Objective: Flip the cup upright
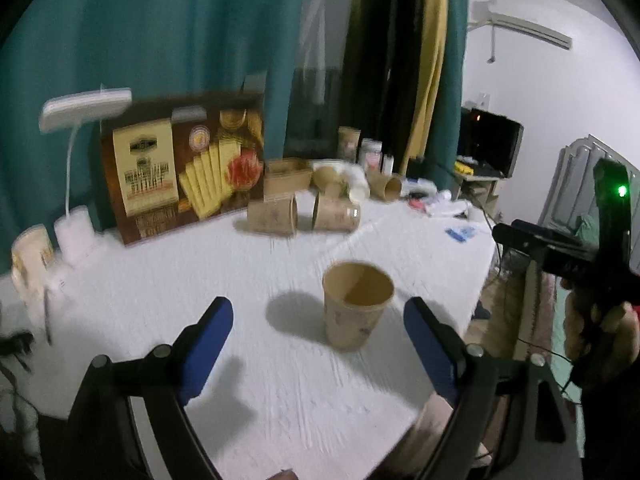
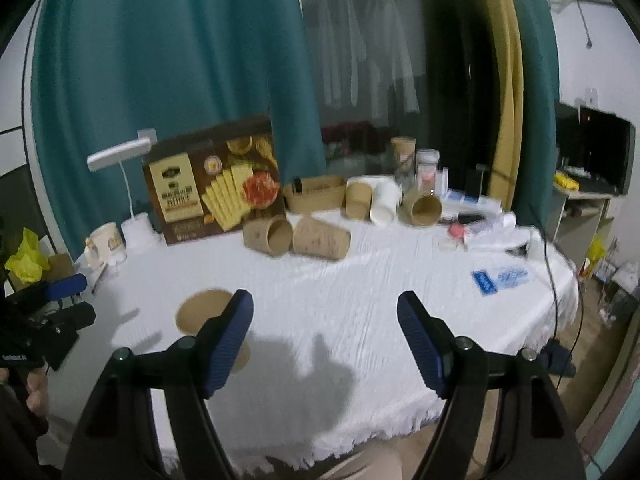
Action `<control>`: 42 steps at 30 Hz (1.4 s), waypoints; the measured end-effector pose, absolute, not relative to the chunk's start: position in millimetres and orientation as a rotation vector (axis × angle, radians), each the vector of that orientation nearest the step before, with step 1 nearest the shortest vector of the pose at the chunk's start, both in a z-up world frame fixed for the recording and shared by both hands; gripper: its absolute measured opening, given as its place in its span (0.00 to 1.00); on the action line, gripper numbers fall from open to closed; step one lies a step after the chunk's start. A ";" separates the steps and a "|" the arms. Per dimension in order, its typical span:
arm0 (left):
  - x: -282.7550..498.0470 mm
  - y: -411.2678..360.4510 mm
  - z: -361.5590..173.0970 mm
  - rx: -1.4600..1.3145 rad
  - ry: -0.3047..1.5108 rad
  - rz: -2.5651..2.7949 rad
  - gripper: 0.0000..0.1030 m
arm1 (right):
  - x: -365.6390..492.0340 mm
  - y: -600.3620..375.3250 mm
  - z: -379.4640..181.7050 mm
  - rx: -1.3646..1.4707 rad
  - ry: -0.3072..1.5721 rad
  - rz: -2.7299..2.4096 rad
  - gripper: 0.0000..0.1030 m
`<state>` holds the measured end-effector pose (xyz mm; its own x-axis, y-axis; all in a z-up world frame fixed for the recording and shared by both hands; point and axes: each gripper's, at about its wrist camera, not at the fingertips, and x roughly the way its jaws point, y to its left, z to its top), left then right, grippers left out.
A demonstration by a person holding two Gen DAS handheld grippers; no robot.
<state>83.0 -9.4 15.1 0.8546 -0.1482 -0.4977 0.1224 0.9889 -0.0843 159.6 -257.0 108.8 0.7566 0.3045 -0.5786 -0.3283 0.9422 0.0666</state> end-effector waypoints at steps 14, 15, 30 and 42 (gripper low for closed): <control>69.0 8.6 49.2 -0.027 0.314 -0.025 0.95 | 139.1 -221.3 157.7 -0.111 0.473 0.396 0.78; 68.3 12.0 47.8 -0.031 0.310 -0.016 0.95 | 137.3 -215.6 157.8 -0.122 0.466 0.405 0.79; 73.4 55.4 29.8 -0.143 0.344 0.003 0.96 | 151.4 -160.9 121.8 -0.144 0.523 0.474 0.79; 79.6 58.3 22.9 -0.139 0.353 0.003 0.96 | 161.9 -158.4 105.7 -0.128 0.555 0.471 0.79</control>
<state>79.6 58.3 22.9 0.9386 -0.0211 -0.3444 -0.0273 0.9905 -0.1351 161.9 -158.4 105.7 0.7468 0.3954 -0.5347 -0.4633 0.8862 0.0082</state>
